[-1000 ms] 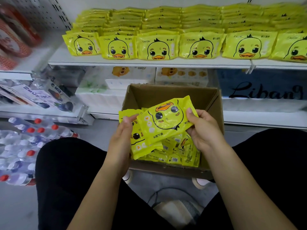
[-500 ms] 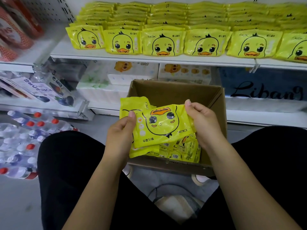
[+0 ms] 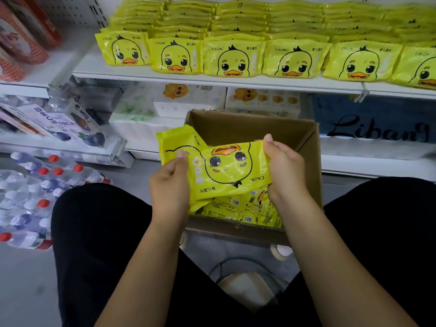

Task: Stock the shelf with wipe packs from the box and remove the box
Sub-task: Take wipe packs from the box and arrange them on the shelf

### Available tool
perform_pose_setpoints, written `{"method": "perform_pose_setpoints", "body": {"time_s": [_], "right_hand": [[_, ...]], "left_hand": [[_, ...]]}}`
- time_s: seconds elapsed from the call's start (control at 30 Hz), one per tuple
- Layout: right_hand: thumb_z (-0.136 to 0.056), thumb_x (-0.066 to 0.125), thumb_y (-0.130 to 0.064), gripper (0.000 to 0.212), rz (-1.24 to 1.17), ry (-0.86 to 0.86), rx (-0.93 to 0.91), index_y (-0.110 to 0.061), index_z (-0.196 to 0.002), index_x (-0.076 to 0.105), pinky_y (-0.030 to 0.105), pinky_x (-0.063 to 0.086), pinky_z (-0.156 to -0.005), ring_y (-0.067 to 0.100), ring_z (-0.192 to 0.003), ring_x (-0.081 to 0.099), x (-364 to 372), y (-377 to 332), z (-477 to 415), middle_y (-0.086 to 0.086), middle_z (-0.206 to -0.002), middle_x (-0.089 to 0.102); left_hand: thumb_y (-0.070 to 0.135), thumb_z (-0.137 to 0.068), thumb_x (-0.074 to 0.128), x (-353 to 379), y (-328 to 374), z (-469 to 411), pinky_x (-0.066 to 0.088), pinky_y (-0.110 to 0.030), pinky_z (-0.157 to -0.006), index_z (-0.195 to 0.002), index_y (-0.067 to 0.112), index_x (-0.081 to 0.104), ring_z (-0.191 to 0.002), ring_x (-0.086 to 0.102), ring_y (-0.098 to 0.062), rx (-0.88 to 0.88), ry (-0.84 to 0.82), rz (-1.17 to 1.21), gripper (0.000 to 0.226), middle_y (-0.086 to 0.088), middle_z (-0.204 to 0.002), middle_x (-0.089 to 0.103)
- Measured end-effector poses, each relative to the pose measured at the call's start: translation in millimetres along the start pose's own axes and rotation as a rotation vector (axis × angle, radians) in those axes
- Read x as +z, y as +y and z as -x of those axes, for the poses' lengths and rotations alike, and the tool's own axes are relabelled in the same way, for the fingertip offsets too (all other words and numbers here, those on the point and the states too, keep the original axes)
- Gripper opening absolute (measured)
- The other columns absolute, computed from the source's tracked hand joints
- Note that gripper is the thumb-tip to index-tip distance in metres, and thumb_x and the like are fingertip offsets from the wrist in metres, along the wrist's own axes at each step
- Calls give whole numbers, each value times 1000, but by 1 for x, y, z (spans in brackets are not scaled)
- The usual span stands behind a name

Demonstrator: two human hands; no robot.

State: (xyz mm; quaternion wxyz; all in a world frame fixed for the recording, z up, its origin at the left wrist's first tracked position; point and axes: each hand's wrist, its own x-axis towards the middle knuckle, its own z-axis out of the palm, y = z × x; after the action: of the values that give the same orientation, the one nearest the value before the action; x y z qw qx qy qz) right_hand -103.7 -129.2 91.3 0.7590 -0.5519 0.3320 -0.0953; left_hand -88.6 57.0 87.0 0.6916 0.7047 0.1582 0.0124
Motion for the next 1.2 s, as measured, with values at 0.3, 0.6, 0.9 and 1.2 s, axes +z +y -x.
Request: {"method": "perform_pose_setpoints", "body": {"time_s": [0.3,0.6,0.9,1.2], "right_hand": [[-88,71,-49,42,-173,-38,201,-22,-120,70,60,47,-104,27,-114,68,-9,6,-3,4,-118,74],[-102,47,3,33,-170,-210,142,-12,-128,60,44,55,-98,25,-110,70,8,8,10,11,-121,72],[-103,49,-2,29,-111,-147,40,-23,-119,62,30,55,-91,15,-108,70,34,3,19,-2,-118,73],[-91,72,-32,61,648,-425,-329,-25,-145,45,28,38,-108,1,-131,46,72,-24,-18,-13,-148,49]], "left_hand": [[69,-75,70,-9,-26,17,55,-67,-89,-96,21,80,-105,69,-44,-205,-157,-5,53,-23,-102,73],[31,-100,64,-15,4,8,56,-64,-90,-83,16,80,-97,73,-32,-272,1,279,28,-13,-103,78],[39,-99,63,-19,12,-13,55,-62,-94,-83,13,73,-88,64,-26,-157,42,343,32,-9,-94,74],[38,-101,60,-56,44,-89,37,-19,-60,-72,10,64,-62,48,-2,329,-128,-397,40,3,-68,55]]}}
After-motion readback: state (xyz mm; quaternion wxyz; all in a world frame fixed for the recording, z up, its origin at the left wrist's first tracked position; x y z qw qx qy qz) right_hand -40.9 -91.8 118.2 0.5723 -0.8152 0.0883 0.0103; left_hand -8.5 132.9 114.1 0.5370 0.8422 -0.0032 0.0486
